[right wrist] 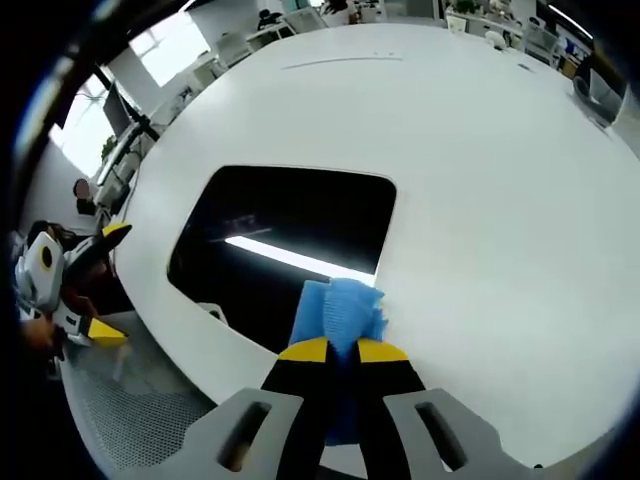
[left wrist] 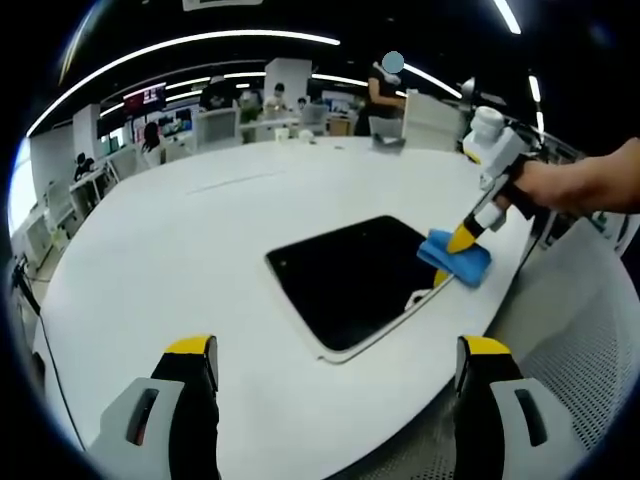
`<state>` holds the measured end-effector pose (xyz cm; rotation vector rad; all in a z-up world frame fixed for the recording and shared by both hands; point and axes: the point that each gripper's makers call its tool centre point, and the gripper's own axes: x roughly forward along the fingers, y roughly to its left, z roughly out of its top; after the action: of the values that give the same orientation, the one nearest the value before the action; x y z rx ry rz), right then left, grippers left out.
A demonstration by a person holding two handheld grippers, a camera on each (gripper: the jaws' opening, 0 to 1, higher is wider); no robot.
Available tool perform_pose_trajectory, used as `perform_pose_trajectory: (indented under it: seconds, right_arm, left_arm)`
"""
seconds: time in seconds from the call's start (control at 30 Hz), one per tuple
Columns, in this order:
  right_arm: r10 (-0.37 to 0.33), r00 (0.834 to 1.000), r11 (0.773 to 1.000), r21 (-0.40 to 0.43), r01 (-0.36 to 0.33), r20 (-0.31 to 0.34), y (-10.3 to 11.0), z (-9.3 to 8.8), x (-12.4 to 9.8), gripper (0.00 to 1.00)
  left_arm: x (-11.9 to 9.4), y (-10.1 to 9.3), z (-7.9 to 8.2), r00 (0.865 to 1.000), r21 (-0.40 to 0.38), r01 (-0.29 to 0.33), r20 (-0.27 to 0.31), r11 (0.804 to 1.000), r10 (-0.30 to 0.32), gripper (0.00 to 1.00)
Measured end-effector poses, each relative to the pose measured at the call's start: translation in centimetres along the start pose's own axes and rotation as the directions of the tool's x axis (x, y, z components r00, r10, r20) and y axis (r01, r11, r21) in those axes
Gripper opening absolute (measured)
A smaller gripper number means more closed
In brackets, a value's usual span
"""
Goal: Wipe the mirror surface with the cleaning cloth until all visible marks leave the cleaned area.
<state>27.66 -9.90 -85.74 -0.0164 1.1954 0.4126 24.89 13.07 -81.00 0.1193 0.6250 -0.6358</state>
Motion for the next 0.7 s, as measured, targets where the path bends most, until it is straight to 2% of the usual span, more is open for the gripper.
perform_pose_trajectory:
  seconds: [0.37, 0.7]
  right_arm:
    - [0.000, 1.000, 1.000, -0.001, 0.000, -0.006, -0.2, 0.1, 0.1, 0.03]
    - [-0.014, 1.000, 1.000, -0.011, 0.014, -0.006, -0.5, 1.2, 0.5, 0.03]
  left_arm:
    - [0.0, -0.1, -0.1, 1.000, 0.003, 0.002, -0.005, 1.000, -0.002, 1.00]
    - [0.1, -0.1, -0.1, 1.000, 0.001, 0.001, -0.005, 1.000, -0.001, 1.00]
